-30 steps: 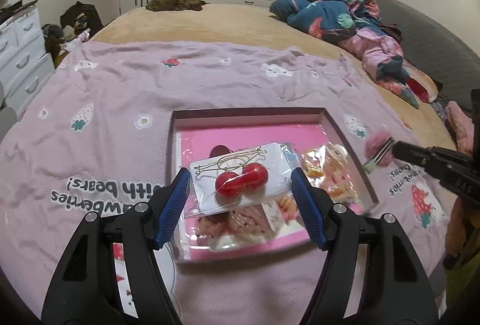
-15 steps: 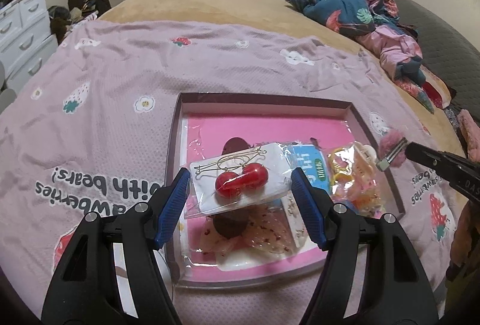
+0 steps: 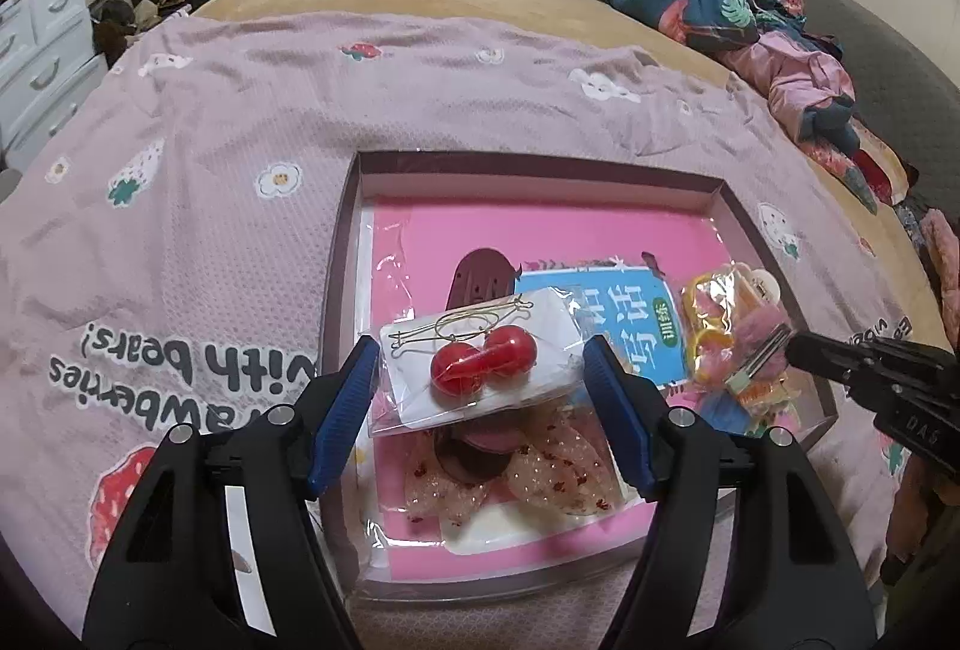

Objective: Organize jewelry
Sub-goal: 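Carry the red earring card and pompom pin over the tray, then open both tools to drop the red earring card and pompom pin into the tray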

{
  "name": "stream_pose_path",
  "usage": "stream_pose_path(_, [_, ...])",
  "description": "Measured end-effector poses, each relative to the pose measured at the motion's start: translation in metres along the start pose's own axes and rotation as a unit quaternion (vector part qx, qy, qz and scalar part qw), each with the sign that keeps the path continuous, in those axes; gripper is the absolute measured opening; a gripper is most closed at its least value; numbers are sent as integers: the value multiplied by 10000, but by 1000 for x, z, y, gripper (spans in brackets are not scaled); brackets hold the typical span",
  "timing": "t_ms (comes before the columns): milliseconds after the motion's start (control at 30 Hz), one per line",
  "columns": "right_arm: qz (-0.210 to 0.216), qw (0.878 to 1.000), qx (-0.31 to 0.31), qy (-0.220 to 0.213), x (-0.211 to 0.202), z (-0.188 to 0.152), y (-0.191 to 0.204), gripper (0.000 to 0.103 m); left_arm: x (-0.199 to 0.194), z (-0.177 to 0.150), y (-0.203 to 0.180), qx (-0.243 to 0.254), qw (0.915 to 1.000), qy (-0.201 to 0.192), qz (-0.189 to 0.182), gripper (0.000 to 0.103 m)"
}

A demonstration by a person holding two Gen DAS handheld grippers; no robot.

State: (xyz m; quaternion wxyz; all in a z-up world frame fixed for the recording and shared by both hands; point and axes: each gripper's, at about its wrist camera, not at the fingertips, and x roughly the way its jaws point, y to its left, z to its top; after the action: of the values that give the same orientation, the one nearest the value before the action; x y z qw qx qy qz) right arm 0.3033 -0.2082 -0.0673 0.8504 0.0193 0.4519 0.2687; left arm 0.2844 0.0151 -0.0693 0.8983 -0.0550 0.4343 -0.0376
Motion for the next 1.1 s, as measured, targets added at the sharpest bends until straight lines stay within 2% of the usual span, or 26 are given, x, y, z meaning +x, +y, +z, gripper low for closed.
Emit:
stream_pose_path(267, [-242,9996,104,136,0,-11,-7,3,5,-4,1,-2,10000,80,10,62])
stream_pose_path(333, [-241,9996,110,121,-3,-13,-8,9,4,-4,0,12,10000,87,9,63])
stream_pose_path(400, [-287,9995,118,71,-8,-16,-9,27,4,-4,0,13,10000,90,1,63])
stream_pose_path(467, [-338,9994,89,-9,-15,-19,-8,28,3,-5,0,15,9999,99,1,64])
stream_pose_path(533, [-396,9992,60,-49,-22,-21,-7,34,2,-6,-1,14,9999,104,-3,64])
stream_pose_path(600, [-490,9987,9,-120,-30,-24,-5,45,1,-6,-2,13,9999,105,-11,65])
stream_pose_path(900, [-851,9957,-134,-330,-53,-34,2,71,-14,-7,-8,-7,10000,54,-65,70])
stream_pose_path(1000, [-875,9953,-142,-395,-60,-37,4,76,-24,-5,-10,-11,10000,1,-84,76])
stream_pose_path(1100, [-921,9945,-150,-465,-68,-40,7,79,-38,-4,-14,39,9999,-92,-70,77])
